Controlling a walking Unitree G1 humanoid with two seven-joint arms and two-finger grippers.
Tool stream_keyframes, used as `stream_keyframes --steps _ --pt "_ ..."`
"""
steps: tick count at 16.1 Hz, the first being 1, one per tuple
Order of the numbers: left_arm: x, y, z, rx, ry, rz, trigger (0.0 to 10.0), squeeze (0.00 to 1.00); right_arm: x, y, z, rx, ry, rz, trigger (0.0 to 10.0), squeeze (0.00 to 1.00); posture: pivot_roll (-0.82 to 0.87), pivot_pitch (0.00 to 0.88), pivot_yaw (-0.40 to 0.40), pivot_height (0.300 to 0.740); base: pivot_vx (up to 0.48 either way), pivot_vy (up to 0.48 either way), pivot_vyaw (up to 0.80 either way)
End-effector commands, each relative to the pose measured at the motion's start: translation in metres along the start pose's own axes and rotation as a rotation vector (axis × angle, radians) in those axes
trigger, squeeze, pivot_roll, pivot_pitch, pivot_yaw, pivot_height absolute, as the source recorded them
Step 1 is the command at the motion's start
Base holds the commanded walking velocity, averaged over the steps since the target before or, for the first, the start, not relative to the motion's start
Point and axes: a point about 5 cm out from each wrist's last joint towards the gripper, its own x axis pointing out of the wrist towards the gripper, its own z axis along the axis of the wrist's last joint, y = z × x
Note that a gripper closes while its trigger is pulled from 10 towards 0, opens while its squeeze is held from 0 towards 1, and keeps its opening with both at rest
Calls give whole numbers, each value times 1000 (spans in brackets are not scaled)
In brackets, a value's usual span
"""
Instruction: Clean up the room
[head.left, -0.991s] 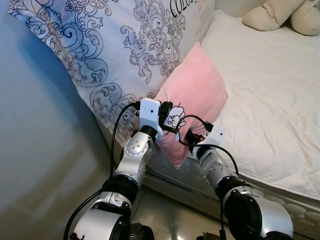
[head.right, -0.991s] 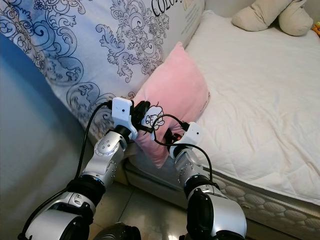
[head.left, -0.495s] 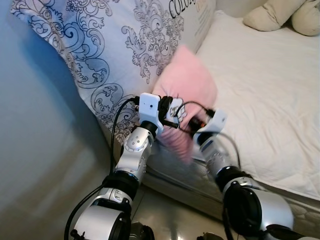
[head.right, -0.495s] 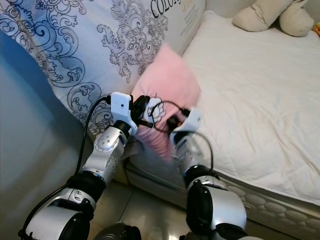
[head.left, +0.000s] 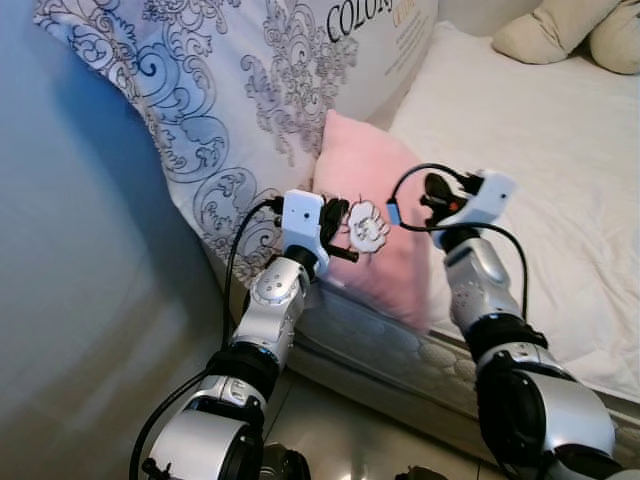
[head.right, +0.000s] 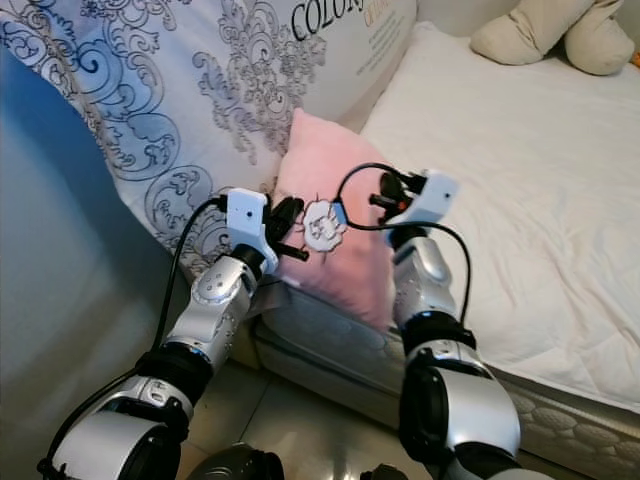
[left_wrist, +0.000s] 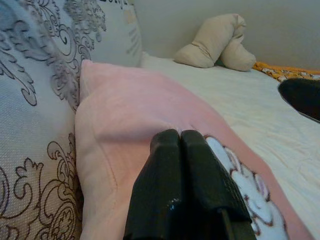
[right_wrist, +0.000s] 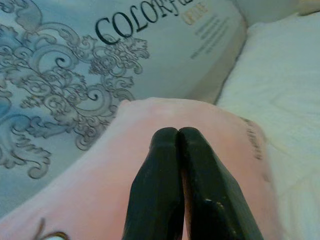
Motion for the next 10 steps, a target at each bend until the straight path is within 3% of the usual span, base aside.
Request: stream_keyframes --steps 1,4,5,6,8,10 --pt "9 -10 9 8 -21 -35 10000 0 -5 -6 -4 -28 14 -17 0 290 -75 0 62 714 0 0 0" --pt "11 -9 10 37 -7 -35 10000 0 -12 -2 -17 -135 63 -20 0 227 -77 0 67 714 0 0 0" --pt "11 -8 10 41 -3 -34 10000 0 -13 -2 -22 -202 92 -36 0 0 -77 0 67 714 0 0 0" --pt "12 -8 10 43 0 -34 10000 0 -14 -2 -24 -233 108 -51 10000 0 -77 0 66 714 0 0 0" --pt "12 -9 10 38 1 -37 10000 0 -15 -2 -25 -294 105 -67 10000 0 -79 0 63 714 0 0 0" --pt "11 -9 6 -20 14 -33 10000 0 -20 -2 -30 -338 115 -78 10000 0 -80 0 62 714 0 0 0"
